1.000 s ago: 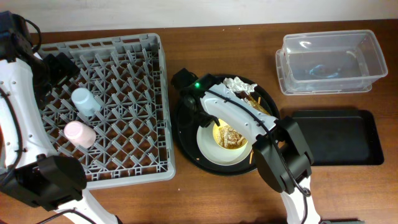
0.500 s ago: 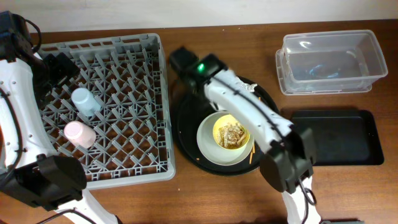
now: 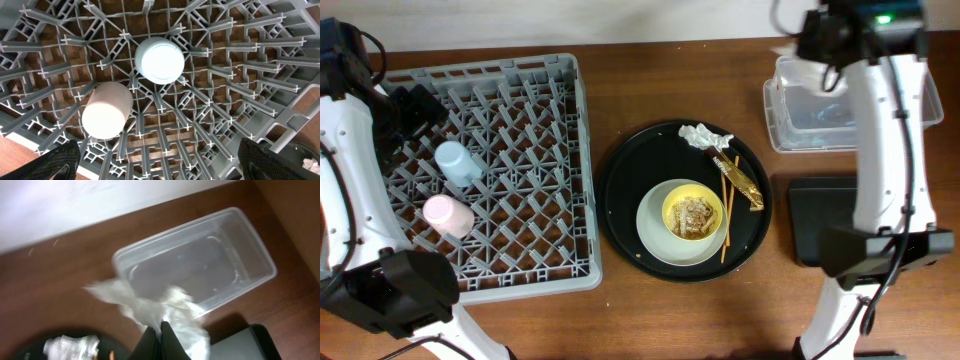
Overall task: Sort waste into correct bins and load items into the dishwasher rack
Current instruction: 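Carry the tissue to the clear plastic bin and release it, then return the right gripper to the tray toward the remaining tissue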
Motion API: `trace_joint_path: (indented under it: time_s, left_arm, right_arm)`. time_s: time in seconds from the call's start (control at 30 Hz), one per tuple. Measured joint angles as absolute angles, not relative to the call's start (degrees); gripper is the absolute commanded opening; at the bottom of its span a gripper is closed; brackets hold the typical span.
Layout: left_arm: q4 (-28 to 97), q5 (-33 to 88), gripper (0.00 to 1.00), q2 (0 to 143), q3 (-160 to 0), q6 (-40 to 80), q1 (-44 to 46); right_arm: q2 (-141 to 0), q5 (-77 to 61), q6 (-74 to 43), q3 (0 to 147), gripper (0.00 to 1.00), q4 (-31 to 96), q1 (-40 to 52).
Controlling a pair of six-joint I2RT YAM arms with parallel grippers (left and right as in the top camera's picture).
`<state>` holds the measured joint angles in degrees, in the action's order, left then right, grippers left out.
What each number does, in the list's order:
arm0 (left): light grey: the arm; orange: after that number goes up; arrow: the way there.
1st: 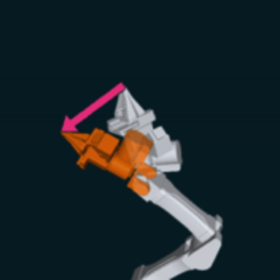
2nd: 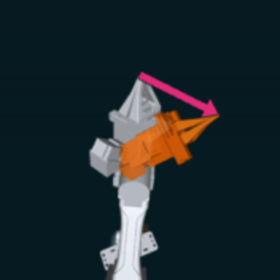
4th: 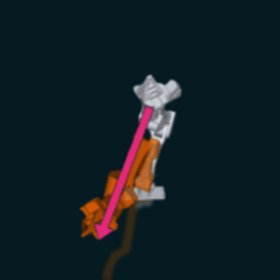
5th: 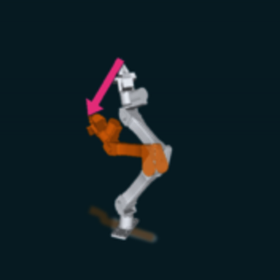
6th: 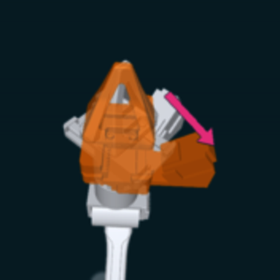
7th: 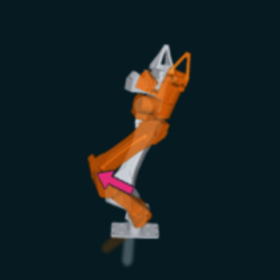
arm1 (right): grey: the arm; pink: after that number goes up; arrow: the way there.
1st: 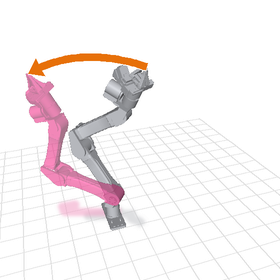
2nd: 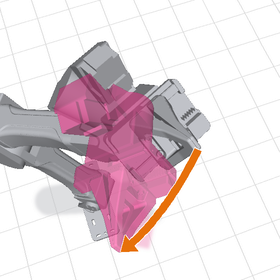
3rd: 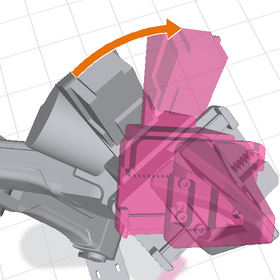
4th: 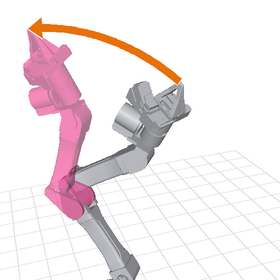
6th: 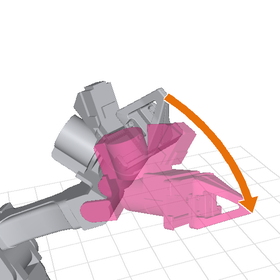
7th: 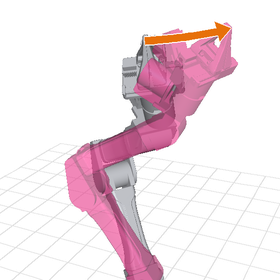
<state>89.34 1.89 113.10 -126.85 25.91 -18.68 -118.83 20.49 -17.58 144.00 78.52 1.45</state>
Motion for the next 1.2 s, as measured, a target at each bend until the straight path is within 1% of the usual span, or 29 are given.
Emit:
trace_joint_path:
  time_s: [0.07,0.1,0.13,0.2,0.27,0.47,0.53,0.6,0.63,0.73,0.8,0.83,0.93,1.03,1.13,1.17,1.2]
  left_arm:
    - [89.3,1.9,0.99,113.1,-126.8,25.9,-18.7]
    - [89.3,1.9,0.99,113.1,-126.8,25.9,-18.7]
    - [89.3,1.9,0.99,113.1,-126.8,25.9,-18.7]
    - [89.3,1.9,0.99,113.1,-126.8,25.9,-18.7]
    - [89.3,1.9,0.99,113.1,-126.8,25.9,-18.7]
    - [89.3,1.9,0.99,113.1,-126.8,25.9,-18.7]
    - [89.3,1.9,0.99,113.1,-126.8,25.9,-18.7]
    - [89.3,1.9,0.99,113.1,-126.8,25.9,-18.7]
    - [89.3,1.9,0.99,113.1,-126.8,25.9,-18.7]
    - [89.3,1.9,0.99,113.1,-126.8,25.9,-18.7]
    - [89.3,1.9,0.99,113.1,-126.8,25.9,-18.7]
    - [89.3,1.9,0.99,113.1,-126.8,25.9,-18.7]
    - [89.3,1.9,0.99,113.1,-126.8,25.9,-18.7]
    - [89.3,1.9,0.99,113.1,-126.8,25.9,-18.7]
    - [89.3,1.9,0.99,113.1,-126.8,25.9,-18.7]
    - [89.3,1.9,0.99,113.1,-126.8,25.9,-18.7]
    - [89.3,1.9,0.99,113.1,-126.8,25.9,-18.7]
  right_arm:
    - [-119.4,18.6,-18.1,144.0,0.04,76.8,-2.4]
    - [-119.9,17.5,-18.3,144.0,0.07,76.0,-4.3]
    - [-120.3,16.7,-18.3,144.0,0.24,75.4,-5.6]
    - [-121.6,14.9,-18.7,144.0,1.0,74.7,-7.8]
    - [-122.8,13.5,-18.8,144.0,0.98,74.7,-9.0]
    - [-125.6,6.0,-16.1,143.9,0.99,74.5,-9.6]
    - [-125.6,-0.4,-14.8,143.9,1.0,75.5,-9.4]
    - [-125.6,-8.9,-11.6,143.8,0.93,78.0,-9.1]
    - [-125.6,-13.9,-9.5,143.8,0.91,79.7,-8.4]
    - [-125.6,-20.0,-4.2,143.8,0.9,82.8,-4.4]
    - [-125.7,-18.1,-1.0,143.8,0.91,84.1,0.8]
    - [-126.0,-14.6,0.2,143.7,0.92,83.9,5.7]
    - [-127.0,-9.0,1.6,142.4,0.97,82.1,12.0]
    - [-130.6,-3.2,2.6,139.8,0.99,80.2,17.5]
    - [-136.5,5.0,3.0,136.4,1.0,79.8,19.9]
    - [-137.8,6.5,3.1,135.9,0.95,79.7,20.0]
    - [-138.8,7.8,3.1,135.7,0.78,79.7,20.0]
